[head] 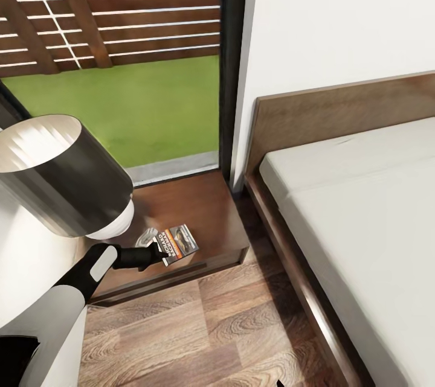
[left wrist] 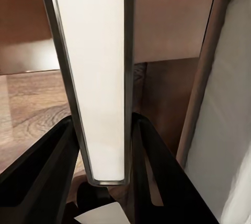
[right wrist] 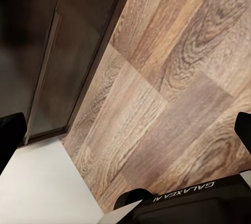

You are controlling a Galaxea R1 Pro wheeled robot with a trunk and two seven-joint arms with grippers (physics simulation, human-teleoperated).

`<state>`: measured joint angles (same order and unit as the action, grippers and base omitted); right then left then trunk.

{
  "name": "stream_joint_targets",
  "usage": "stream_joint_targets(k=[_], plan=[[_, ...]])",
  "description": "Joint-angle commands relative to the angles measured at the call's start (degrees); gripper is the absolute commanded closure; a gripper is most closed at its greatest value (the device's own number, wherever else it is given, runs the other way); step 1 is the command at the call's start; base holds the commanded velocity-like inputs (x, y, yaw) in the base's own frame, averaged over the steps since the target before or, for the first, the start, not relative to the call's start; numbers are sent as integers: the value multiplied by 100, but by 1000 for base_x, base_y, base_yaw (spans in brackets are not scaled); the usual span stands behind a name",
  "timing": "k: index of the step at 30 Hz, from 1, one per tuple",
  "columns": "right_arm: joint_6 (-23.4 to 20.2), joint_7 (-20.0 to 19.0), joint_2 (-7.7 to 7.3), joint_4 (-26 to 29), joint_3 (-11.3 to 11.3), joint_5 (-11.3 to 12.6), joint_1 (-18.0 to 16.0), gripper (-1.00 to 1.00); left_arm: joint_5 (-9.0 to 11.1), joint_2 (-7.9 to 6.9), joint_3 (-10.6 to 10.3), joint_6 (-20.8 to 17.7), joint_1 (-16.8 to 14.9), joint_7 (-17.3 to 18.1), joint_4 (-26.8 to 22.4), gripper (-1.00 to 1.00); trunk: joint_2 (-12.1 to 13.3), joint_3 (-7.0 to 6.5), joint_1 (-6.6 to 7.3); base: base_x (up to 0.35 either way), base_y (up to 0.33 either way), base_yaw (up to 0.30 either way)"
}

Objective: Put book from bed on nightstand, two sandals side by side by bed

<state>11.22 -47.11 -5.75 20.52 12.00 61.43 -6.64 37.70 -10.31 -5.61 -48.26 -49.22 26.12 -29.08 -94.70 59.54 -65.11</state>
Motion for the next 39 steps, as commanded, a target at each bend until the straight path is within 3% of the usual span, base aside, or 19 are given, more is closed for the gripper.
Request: stream_joint_targets(k=[1,39], plan=[[38,-7,-5,-5,48,45,-4,-100,-23,-6,-28,1,-3,25,-1,100,-2,4,0,0,0,0],[38,7,-5,-31,48,45,-3,-100,-25,-40,-28,-2,-5,33,-10,100,-2,5,0,0,0,0]])
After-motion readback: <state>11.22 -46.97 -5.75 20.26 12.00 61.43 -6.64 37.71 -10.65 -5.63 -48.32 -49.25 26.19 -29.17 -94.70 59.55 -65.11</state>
